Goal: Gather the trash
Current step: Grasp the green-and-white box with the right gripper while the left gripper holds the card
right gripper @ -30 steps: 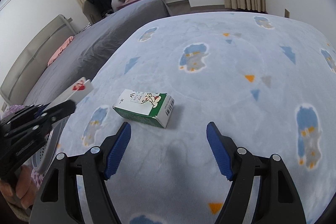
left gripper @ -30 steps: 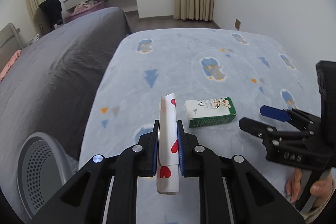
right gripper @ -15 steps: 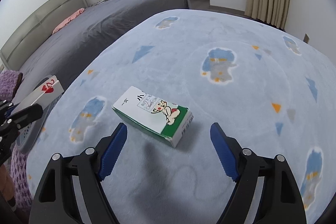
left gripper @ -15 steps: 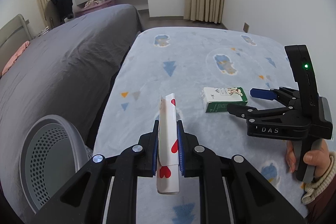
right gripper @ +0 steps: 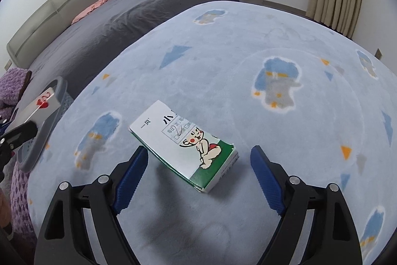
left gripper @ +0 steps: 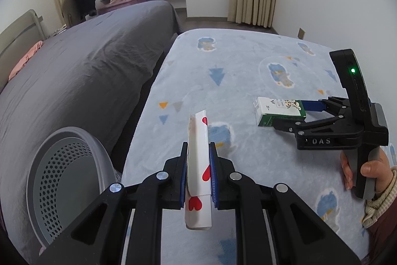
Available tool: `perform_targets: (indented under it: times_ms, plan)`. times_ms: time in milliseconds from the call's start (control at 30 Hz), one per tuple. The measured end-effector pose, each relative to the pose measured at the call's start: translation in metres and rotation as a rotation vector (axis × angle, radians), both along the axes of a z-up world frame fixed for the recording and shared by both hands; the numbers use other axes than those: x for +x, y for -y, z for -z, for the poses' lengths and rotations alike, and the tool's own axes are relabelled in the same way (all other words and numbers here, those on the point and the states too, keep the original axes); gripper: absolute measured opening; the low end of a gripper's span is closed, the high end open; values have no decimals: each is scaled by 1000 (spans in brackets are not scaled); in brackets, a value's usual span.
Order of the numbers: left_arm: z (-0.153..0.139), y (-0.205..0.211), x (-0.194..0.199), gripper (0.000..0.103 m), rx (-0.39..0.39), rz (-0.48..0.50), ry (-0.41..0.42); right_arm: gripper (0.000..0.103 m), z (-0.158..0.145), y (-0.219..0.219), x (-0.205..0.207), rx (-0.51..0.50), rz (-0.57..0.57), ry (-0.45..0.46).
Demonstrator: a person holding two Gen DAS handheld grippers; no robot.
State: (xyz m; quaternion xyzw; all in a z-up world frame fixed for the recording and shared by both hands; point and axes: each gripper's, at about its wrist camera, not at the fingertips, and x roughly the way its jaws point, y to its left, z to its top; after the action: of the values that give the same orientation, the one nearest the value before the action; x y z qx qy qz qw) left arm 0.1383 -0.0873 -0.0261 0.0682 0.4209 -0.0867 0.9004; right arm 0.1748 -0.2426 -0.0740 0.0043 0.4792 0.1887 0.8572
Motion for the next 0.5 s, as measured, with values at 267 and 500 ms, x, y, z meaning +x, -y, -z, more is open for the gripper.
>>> perform_targets:
  times_ms: [267, 500]
  plan:
    - [-7, -3, -5, 16, -7, -8, 20, 81, -4, -17, -21, 85, -118, -41]
    - [-12, -11, -10, 16, -19, -24, 30, 81, -10, -34, -37, 105, -146, -32]
